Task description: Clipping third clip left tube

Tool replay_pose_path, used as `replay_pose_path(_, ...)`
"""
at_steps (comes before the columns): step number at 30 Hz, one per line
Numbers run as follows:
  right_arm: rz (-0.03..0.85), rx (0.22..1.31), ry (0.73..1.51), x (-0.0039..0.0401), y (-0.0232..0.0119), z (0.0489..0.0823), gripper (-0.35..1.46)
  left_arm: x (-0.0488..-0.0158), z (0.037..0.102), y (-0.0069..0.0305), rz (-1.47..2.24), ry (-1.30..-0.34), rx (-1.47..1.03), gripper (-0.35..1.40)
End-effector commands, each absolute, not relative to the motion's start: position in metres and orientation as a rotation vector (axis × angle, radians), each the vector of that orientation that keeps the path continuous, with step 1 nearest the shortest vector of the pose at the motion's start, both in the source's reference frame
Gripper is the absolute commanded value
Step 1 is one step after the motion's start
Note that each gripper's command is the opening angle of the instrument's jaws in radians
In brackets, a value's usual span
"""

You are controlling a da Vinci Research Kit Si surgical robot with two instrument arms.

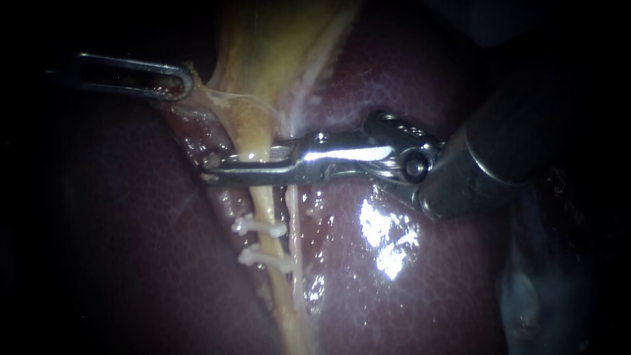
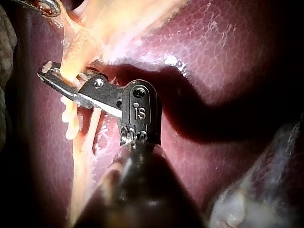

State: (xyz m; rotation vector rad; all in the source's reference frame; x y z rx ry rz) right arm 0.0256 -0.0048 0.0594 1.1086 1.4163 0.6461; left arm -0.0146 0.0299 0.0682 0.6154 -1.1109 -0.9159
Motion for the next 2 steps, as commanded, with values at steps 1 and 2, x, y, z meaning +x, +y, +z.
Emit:
replay_pose_path(1,0.648,1.108,1.416,0.0256,-0.0048,0.0594,-0.35,-0.0146,0.0682,0.0299,-0.916,-1.111,0.615,-0.35)
replay_pose_path(2,0.647,1.108,1.416,0.0256,-0.0048,0.0594,-0.35,-0.0146,0.0682,0.0299,-0.916,-1.111,0.615,-0.35)
